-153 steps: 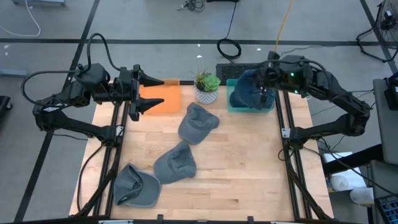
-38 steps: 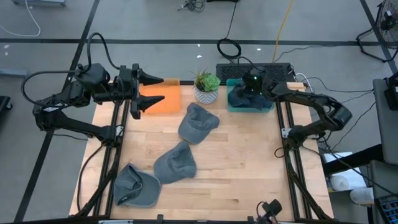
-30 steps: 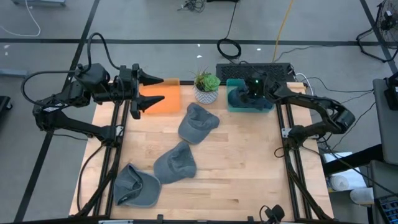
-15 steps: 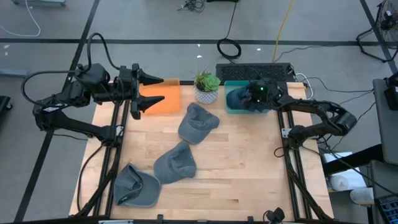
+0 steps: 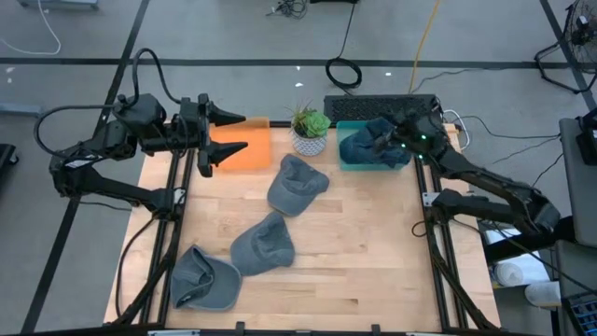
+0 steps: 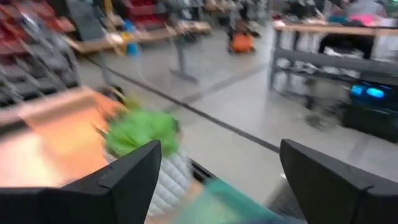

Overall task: Pick & Place hat
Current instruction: Put the middle right gray cap into the orange bin

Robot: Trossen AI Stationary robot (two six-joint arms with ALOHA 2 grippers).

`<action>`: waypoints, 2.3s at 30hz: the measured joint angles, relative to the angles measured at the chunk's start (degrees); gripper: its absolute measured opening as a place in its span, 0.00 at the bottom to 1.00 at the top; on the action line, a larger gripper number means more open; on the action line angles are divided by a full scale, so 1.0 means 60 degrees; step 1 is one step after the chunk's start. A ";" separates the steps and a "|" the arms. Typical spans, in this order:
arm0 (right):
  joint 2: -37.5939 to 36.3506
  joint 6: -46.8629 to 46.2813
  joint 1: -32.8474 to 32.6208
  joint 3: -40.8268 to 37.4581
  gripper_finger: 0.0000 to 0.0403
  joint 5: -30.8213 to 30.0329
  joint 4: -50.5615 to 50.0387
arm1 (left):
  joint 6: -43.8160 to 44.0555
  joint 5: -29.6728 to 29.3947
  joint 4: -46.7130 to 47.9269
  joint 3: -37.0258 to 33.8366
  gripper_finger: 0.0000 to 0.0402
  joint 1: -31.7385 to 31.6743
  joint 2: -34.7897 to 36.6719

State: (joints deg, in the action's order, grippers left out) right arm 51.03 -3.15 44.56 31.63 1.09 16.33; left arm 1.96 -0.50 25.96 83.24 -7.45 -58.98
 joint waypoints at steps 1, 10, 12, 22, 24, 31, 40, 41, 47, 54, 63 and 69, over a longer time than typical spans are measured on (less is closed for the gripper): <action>-0.0259 -0.0205 -0.0114 0.0001 0.78 0.0109 0.0002 | 0.0002 0.0002 0.0002 0.0000 0.81 -0.0030 0.0000; -0.1771 -0.1116 -0.1553 0.0008 0.78 0.0607 0.0944 | -0.0146 0.0075 0.0001 0.0000 0.81 -0.0213 0.0004; -0.1877 -0.1119 -0.1908 0.0012 0.78 0.0607 0.1447 | -0.0178 0.0077 0.0002 0.0000 0.81 -0.0213 0.0004; -0.1930 -0.2625 -0.3677 0.0154 0.78 0.0593 0.2587 | -0.0272 0.0081 0.0002 0.0000 0.81 -0.0210 0.0004; -0.1881 -0.2707 -0.4045 0.0506 0.78 0.0555 0.2156 | -0.0263 0.0075 0.0002 0.0000 0.81 -0.0212 0.0004; -0.1135 -0.2010 -0.5041 0.3375 0.78 -0.0481 -0.1814 | 0.0141 0.0050 0.0040 0.0000 0.81 -0.0213 0.0004; 0.0375 -0.0805 -0.5811 0.6884 0.78 -0.0971 -0.4043 | 0.0196 -0.0187 0.0281 0.0000 0.81 -0.0210 0.0004; 0.0559 -0.0768 -0.5877 0.7250 0.78 -0.0970 -0.4369 | 0.0173 -0.0189 0.0251 0.0000 0.81 -0.0210 0.0004; 0.1808 -0.0851 -0.6192 0.9168 0.78 -0.0982 -0.6241 | 0.0189 -0.0187 0.0157 0.0000 0.81 -0.0210 0.0004; 0.3006 -0.0462 -0.6743 1.0682 0.78 -0.1218 -0.6593 | 0.0279 -0.0180 0.0360 0.0000 0.81 -0.0210 0.0004; 0.3262 -0.0103 -0.6885 1.1090 0.78 -0.1218 -0.6736 | 0.0804 0.0323 0.1260 0.0004 0.81 0.0178 -0.0004; 0.3259 -0.0107 -0.6885 1.1090 0.78 -0.1218 -0.7130 | 0.2077 0.0331 0.2014 0.0004 0.81 0.0457 -0.0099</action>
State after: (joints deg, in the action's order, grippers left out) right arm 70.59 -3.79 3.25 98.17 -6.22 -26.45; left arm 14.42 1.48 38.05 83.26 -4.71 -59.58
